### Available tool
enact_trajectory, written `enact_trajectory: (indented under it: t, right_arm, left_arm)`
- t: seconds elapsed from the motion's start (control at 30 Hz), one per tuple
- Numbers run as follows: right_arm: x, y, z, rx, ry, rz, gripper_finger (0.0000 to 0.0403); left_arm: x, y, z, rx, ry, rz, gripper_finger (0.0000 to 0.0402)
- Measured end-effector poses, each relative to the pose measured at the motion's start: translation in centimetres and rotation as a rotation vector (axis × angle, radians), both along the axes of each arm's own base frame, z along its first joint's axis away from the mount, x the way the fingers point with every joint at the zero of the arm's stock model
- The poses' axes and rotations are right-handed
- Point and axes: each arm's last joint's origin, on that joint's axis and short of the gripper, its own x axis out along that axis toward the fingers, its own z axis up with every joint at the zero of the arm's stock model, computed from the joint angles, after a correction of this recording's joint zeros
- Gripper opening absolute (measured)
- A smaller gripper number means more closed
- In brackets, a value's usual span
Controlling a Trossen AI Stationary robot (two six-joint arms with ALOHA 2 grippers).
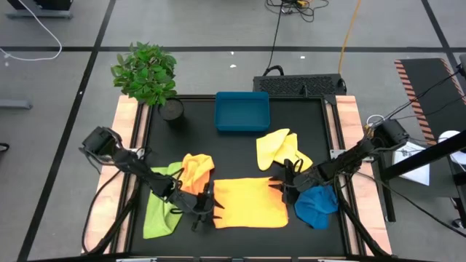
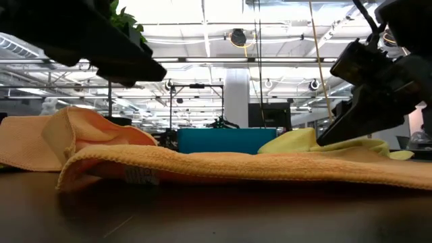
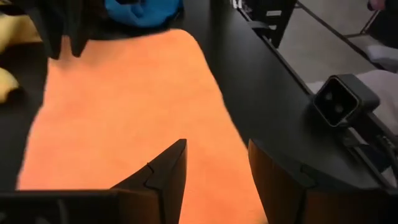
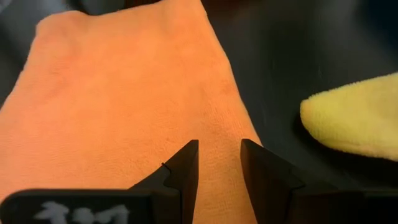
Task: Fold microfiber towels
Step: Fold the right orange microfiber towel
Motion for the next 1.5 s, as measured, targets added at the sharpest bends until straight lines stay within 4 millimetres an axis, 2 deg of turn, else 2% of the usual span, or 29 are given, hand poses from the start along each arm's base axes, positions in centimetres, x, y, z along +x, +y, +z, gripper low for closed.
enact_trajectory:
  t: [0.17,0.4,0.53,0.63,0.83,1.0,1.1,1.2,1.5]
  right_arm:
    - [-0.3,-0.3,0.6,0.002,0.009,-0.006,0.0110]
    - [-2.2,-1.5,2.0,0.044,0.112,-0.067,0.0110]
    - [-2.7,-2.2,2.6,0.097,0.122,-0.104,0.0126]
    - [-2.8,-2.6,2.2,0.153,0.157,-0.110,0.0153]
    - [-3.5,-3.3,0.1,0.251,0.212,-0.139,0.0214]
    - [-3.9,-3.3,-0.6,0.331,0.116,-0.085,0.0226]
    - [-4.4,-3.3,-0.9,0.375,0.068,-0.060,0.0212]
    - [-4.7,-3.4,-1.1,0.391,0.050,-0.068,0.0181]
    - [-4.7,-3.5,-1.1,0.345,0.037,-0.036,0.0028]
  left_arm:
    - [0.7,1.5,0.5,0.006,-0.023,0.068,0.0175]
    - [1.2,2.8,0.2,0.018,0.004,0.112,0.0175]
    - [1.7,3.7,0.4,0.032,-0.022,0.133,0.0175]
    - [2.1,4.5,0.5,0.032,-0.030,0.157,0.0175]
    - [2.5,5.3,0.6,0.007,-0.038,0.182,0.0175]
    - [2.5,5.1,0.9,-0.031,-0.061,0.183,0.0175]
    - [2.7,4.9,1.1,-0.061,-0.093,0.185,0.0175]
    - [3.0,4.8,1.0,-0.085,-0.124,0.187,0.0175]
    - [3.7,5.6,0.2,-0.072,-0.142,0.209,0.0175]
